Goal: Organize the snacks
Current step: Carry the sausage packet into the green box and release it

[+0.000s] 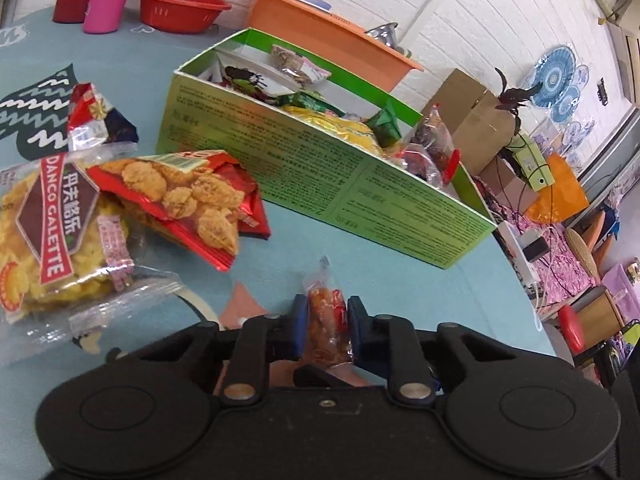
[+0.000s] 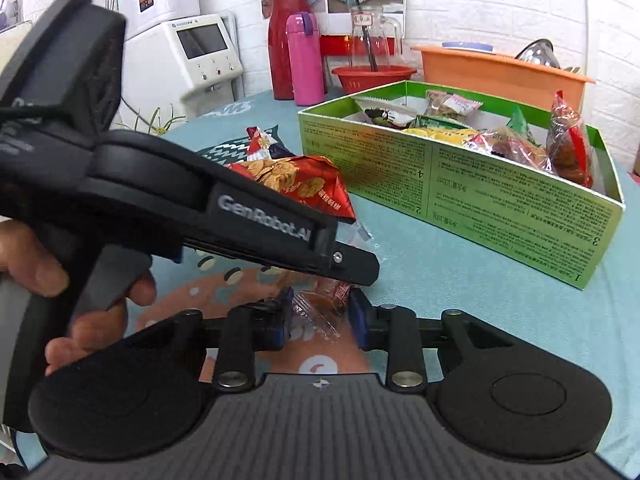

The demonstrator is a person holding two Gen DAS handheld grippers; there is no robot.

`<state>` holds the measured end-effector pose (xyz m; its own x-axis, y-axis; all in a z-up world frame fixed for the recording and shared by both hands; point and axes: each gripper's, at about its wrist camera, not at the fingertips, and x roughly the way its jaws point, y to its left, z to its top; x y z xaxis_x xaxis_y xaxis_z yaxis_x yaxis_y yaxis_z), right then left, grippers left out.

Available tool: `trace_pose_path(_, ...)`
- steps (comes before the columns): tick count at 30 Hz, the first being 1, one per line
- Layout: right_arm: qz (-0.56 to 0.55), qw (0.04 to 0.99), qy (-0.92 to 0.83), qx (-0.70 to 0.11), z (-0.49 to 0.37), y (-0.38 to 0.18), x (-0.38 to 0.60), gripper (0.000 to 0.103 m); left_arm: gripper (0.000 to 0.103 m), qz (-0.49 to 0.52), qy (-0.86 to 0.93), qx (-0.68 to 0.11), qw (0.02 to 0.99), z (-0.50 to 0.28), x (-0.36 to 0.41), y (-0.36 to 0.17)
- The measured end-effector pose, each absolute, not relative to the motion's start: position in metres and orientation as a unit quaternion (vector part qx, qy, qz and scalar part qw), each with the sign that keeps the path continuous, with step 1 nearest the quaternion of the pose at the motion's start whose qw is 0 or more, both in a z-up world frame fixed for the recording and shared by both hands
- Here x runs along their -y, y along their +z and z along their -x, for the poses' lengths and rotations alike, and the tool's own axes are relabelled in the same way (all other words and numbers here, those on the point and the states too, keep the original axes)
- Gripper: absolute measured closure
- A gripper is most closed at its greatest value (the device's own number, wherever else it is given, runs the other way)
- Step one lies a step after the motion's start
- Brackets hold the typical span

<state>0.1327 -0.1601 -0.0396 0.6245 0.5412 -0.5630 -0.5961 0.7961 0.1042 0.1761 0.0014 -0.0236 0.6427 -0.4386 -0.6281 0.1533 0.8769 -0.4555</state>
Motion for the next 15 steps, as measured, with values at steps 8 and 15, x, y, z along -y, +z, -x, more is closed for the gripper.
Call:
trace_pose_path(8,0.049,0.922,0.305,-0.235,-0.127,-0.01,0.173,0.054,0.029,0.175,-0.19,-0.329,0.908,-0.179,0.006,0.02)
trace_pose_path(15,0.031,0.936,0.3,-0.182,-0.162,0.017,0.175,0.054,0.029,0.169,-0.184,-0.289,0.924,-0.209,0.005,0.052)
